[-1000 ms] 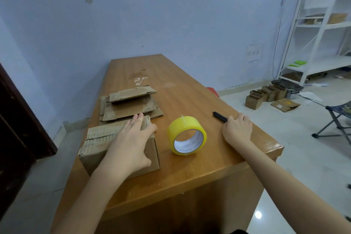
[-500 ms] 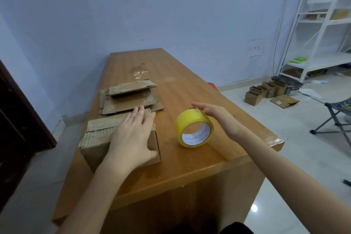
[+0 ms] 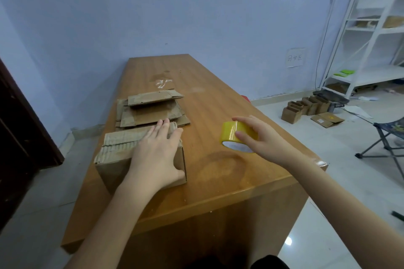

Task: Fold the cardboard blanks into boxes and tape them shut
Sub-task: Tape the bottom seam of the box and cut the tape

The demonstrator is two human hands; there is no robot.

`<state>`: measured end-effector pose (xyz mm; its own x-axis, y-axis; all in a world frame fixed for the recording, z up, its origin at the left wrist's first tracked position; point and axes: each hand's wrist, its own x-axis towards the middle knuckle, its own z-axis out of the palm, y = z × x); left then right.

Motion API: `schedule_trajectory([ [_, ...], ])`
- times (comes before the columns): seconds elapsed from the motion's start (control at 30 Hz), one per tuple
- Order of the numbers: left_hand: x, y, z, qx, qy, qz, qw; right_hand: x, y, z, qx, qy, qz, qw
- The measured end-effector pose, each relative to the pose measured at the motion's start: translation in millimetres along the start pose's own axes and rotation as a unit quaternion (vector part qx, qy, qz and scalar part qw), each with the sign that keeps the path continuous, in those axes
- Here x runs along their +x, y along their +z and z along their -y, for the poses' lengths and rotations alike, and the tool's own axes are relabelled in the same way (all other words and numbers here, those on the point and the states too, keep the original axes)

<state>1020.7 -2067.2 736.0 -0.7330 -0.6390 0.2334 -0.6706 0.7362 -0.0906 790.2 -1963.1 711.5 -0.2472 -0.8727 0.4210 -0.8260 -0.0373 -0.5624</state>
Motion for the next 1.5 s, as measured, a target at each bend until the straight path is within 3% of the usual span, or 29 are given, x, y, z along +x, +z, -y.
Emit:
schedule_trajectory([
  [0.13, -1.4, -0.9, 0.1, -0.006, -0.001, 0.002, 1.0, -7.9, 12.1, -13.7, -0.232, -0.044, -0.03, 0.971],
  [0.33, -3.0, -5.5, 0.1, -0.037, 0.001, 0.008, 0.999, -19.1, 37.3, -25.3, -0.309, -0.129, -0.083, 0.939],
  [0.47, -3.6, -6.5, -0.4, -0.048, -0.004, 0.002, 0.999, -26.7, 47.2, -23.0, -0.259, -0.123, -0.074, 0.955],
  [0.57, -2.9, -4.7, 1.3, -0.05, 0.001, 0.007, 0.999, -26.0, 47.7, -0.4, -0.181, -0.088, -0.119, 0.972],
  [0.67, -3.2, -8.1, 2.9, -0.065, 0.004, 0.019, 0.998, -14.7, 50.2, 49.5, 0.062, -0.037, -0.118, 0.99],
  [0.77, -4.8, -16.6, 7.9, -0.204, -0.041, 0.048, 0.977, -3.4, 65.5, 89.8, 0.245, 0.016, -0.019, 0.969],
  [0.9, -2.7, -19.2, 24.2, -0.34, -0.031, 0.036, 0.939, -2.3, 93.7, 106.8, 0.292, 0.039, 0.053, 0.954],
  [1.13, 3.1, -18.7, 28.4, -0.301, -0.007, 0.041, 0.953, -15.8, 114.2, 97.6, 0.309, 0.054, 0.05, 0.948],
  [1.17, 3.5, -22.9, 32.4, -0.354, -0.01, 0.051, 0.934, -16.9, 114.6, 95.6, 0.299, 0.052, 0.056, 0.951],
  [1.23, -1.0, -36.7, 42.8, -0.504, -0.022, 0.066, 0.861, -18.2, 115.0, 90.2, 0.272, 0.037, 0.061, 0.96],
  [1.27, -4.7, -42.6, 50.2, -0.549, -0.03, 0.05, 0.834, -17.8, 114.6, 87.6, 0.248, 0.024, 0.051, 0.967],
  [1.3, -8.9, -46.7, 59.1, -0.548, -0.036, 0.017, 0.835, -17.0, 113.6, 85.7, 0.216, 0.009, 0.034, 0.976],
  [1.4, -23.2, -46.0, 94.0, -0.419, -0.093, -0.132, 0.893, -12.1, 107.0, 88.3, 0.119, -0.026, -0.035, 0.992],
  [1.5, -43.4, -40.9, 119.5, -0.417, -0.183, -0.2, 0.868, -7.1, 98.4, 104.2, 0.038, -0.079, -0.112, 0.99],
])
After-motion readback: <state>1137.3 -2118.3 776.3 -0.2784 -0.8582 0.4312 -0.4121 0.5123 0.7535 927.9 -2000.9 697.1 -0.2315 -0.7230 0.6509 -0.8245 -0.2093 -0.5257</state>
